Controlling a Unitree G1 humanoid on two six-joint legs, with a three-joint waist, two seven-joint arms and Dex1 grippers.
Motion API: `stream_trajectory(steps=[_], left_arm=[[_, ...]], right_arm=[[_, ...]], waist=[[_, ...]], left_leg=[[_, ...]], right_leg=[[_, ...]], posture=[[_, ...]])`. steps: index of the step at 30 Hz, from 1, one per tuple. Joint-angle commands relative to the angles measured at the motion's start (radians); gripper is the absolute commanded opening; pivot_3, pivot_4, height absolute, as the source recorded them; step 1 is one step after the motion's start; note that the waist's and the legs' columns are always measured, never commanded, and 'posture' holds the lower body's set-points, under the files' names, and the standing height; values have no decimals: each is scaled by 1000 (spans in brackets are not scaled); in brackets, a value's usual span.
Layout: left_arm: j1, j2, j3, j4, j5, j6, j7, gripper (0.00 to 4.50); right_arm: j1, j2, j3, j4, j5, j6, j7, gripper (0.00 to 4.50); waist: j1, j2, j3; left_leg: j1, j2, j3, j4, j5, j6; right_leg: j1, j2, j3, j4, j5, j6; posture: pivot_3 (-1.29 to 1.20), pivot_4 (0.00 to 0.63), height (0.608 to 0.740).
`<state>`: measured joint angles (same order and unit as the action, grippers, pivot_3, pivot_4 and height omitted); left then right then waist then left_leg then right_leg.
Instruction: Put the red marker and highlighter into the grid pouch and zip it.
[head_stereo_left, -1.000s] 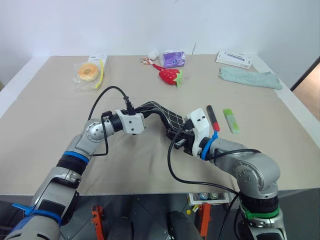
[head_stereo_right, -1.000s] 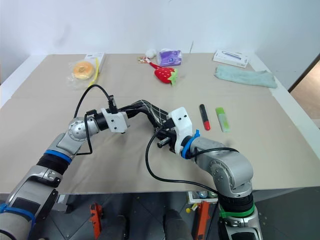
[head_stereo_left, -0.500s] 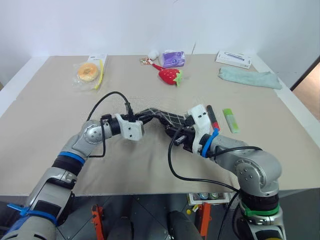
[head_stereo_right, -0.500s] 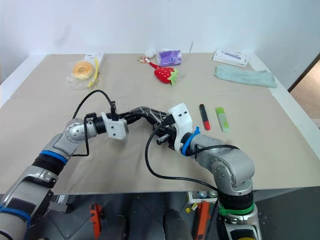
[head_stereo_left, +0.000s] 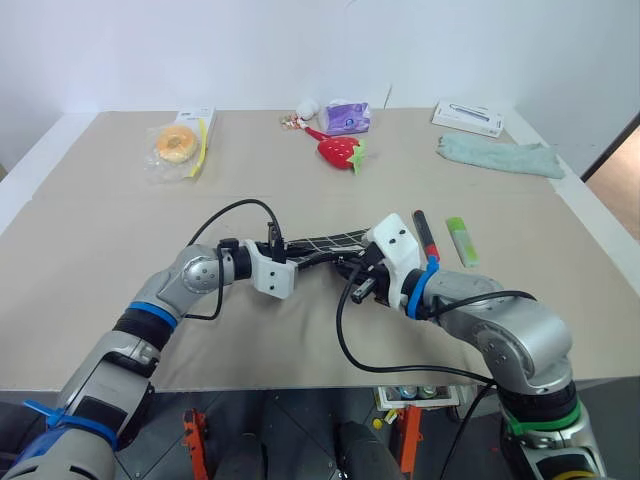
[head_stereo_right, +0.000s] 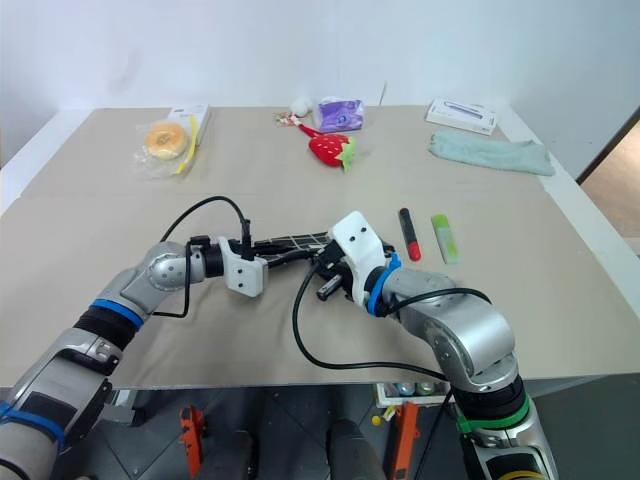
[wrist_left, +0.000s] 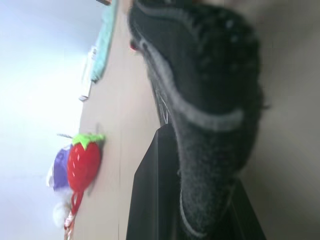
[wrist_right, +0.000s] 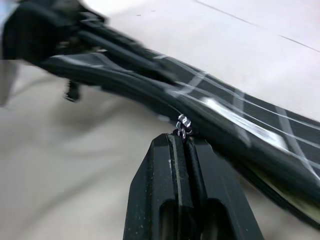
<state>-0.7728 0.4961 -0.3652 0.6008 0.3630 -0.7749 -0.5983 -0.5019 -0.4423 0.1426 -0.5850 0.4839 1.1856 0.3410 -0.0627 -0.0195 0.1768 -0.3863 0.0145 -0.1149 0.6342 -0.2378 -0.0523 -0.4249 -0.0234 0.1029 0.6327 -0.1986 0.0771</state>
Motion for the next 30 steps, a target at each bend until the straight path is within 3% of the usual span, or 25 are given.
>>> stream_trajectory(steps=[1,10,15,20,30], left_arm=[[-15,2,21,-59,-30,0,-5,0],[-5,19,2,-39,8,-11,-4,0],[5,43,8,-35,19,-19,3,0],[-1,49,6,-25,40,-25,12,0],[-8,26,2,-33,40,-21,14,0]], right_arm=[[-32,37,15,-63,13,-6,-8,45],[-48,62,-3,-74,21,-20,-2,45],[0,-42,-21,-71,6,-3,25,45],[7,-73,-24,-74,9,-17,44,45],[-28,24,37,-105,19,11,19,45]], waist=[[-1,0,0],[0,0,0],[0,0,0],[-1,0,0],[-2,0,0]], left_leg=[[0,0,0,0,0,0],[0,0,0,0,0,0],[0,-1,0,0,0,0],[0,0,0,0,0,0],[0,0,0,0,0,0]], right_leg=[[0,0,0,0,0,0],[0,0,0,0,0,0],[0,-1,0,0,0,0],[0,0,0,0,0,0],[0,0,0,0,0,0]], posture=[[0,150,740],[0,150,740],[0,150,740],[0,150,740],[0,150,740]])
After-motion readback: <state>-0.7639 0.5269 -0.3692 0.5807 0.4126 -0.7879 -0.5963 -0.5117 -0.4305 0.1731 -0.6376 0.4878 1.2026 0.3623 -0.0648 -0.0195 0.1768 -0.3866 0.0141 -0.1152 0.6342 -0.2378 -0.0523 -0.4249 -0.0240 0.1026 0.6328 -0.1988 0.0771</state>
